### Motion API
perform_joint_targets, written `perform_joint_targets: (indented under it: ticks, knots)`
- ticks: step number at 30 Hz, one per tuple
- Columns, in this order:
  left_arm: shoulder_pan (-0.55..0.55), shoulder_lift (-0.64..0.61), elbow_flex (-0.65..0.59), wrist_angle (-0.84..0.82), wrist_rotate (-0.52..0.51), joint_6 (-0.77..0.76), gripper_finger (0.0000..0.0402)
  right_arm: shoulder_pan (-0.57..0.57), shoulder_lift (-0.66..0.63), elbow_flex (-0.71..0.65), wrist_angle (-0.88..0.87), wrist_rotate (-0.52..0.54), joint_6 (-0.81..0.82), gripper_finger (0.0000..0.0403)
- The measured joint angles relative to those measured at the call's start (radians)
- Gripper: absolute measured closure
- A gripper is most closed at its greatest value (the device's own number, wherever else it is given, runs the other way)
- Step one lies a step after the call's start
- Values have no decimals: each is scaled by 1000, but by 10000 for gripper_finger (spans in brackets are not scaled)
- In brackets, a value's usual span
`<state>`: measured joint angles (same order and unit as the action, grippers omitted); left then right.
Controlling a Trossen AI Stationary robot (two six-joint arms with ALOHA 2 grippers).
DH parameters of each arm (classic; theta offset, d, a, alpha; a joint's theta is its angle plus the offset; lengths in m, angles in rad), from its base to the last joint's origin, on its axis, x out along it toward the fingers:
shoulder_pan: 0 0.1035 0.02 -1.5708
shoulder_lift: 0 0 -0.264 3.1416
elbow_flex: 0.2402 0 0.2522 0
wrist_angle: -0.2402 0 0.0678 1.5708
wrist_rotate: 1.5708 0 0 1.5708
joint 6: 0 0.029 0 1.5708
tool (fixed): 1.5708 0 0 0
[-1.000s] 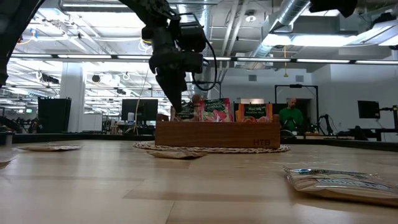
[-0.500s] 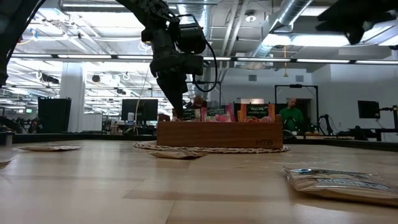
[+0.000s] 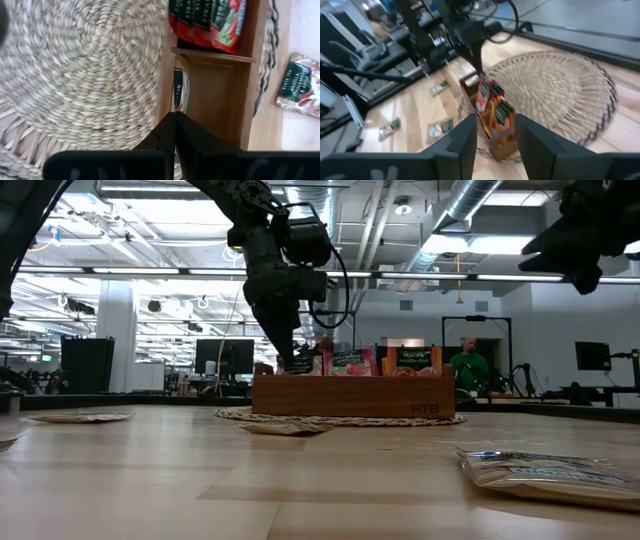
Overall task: Pick & Place Tea
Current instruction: Put the brown tea bag into the left section of the wooden organizer
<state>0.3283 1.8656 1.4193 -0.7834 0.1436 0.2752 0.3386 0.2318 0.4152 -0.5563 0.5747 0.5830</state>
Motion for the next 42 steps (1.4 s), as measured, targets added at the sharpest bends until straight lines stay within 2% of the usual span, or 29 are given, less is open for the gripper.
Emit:
perform_joint_targets:
  ticks: [5, 11, 26, 30, 35, 39, 42]
  knots:
    - [0, 0, 2, -7, -52, -3, 401, -1, 1, 0, -19, 34, 46, 280]
    - [-3, 0, 34, -22, -51, 1, 388, 0, 2, 0, -19, 80, 38, 280]
    - [-3, -1, 47, -73, -51, -28, 303, 0, 2, 0, -19, 82, 36, 280]
    - [-3, -1, 123, -163, -62, -36, 283, 0, -10, 0, -19, 82, 11, 280]
    - [-3, -1, 284, -333, -67, -52, 273, 14, -104, 0, -9, 79, -31, 280]
    - [-6, -1, 413, -464, -21, -101, 273, 47, -217, -59, 89, 60, -94, 280]
    - [-8, -11, 470, -560, 33, -132, 273, 73, -229, -111, 139, 31, -98, 280]
